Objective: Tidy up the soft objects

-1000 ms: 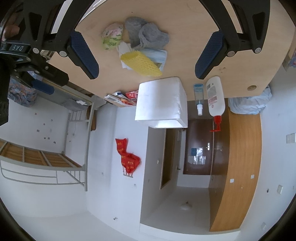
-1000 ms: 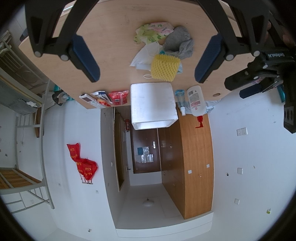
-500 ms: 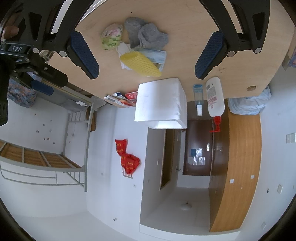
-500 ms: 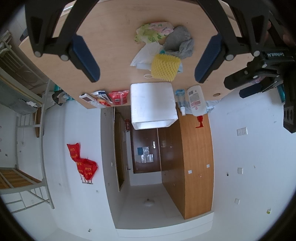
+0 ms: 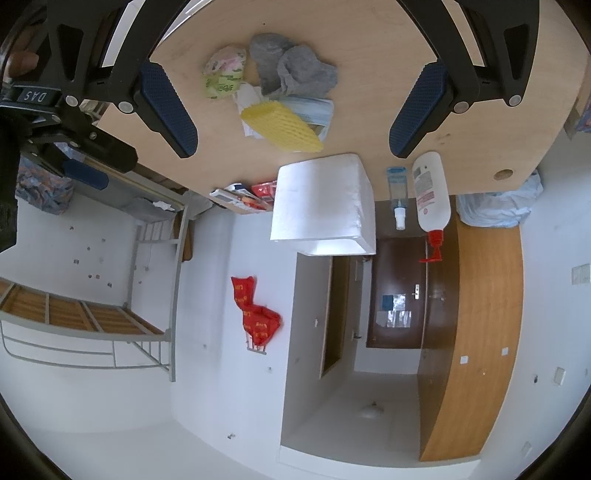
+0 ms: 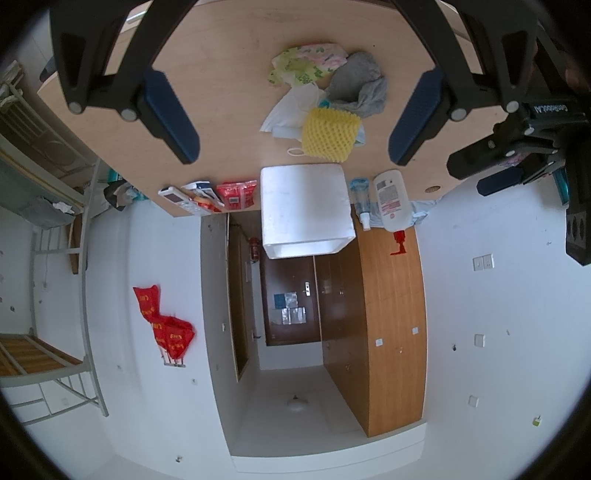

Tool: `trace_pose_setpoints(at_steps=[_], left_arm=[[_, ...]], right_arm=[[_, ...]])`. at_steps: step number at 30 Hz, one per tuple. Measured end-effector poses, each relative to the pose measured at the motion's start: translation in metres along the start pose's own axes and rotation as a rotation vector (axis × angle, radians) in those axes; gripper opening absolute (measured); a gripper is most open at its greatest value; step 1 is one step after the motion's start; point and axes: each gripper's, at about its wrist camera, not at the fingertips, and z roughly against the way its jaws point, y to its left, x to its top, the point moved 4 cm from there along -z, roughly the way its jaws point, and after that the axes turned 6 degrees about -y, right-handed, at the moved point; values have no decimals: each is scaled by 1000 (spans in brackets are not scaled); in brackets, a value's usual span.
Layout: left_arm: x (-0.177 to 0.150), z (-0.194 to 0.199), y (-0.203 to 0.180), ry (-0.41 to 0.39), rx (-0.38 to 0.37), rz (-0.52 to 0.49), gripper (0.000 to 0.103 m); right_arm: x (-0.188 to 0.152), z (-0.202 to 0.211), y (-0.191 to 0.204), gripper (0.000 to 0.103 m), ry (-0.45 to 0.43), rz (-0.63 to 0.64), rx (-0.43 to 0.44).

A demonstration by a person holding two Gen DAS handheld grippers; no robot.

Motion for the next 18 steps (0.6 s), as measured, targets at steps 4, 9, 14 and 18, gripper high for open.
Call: trace_pose_setpoints(at_steps=[4,9,14,18], left_arm=[[0,0,1,-2,7,6,103],[0,-1,0,7,5,6,103],[0,-4,1,14,4,16,103],[0,-5,1,16,3,16,103]], right_arm=[[-1,-1,-1,103,-2,-12,4],[-1,-1,0,103,0,-12,2],[-1,-3,-1,103,6,-13,2],[-2,-4,-1,103,8,-15,8]])
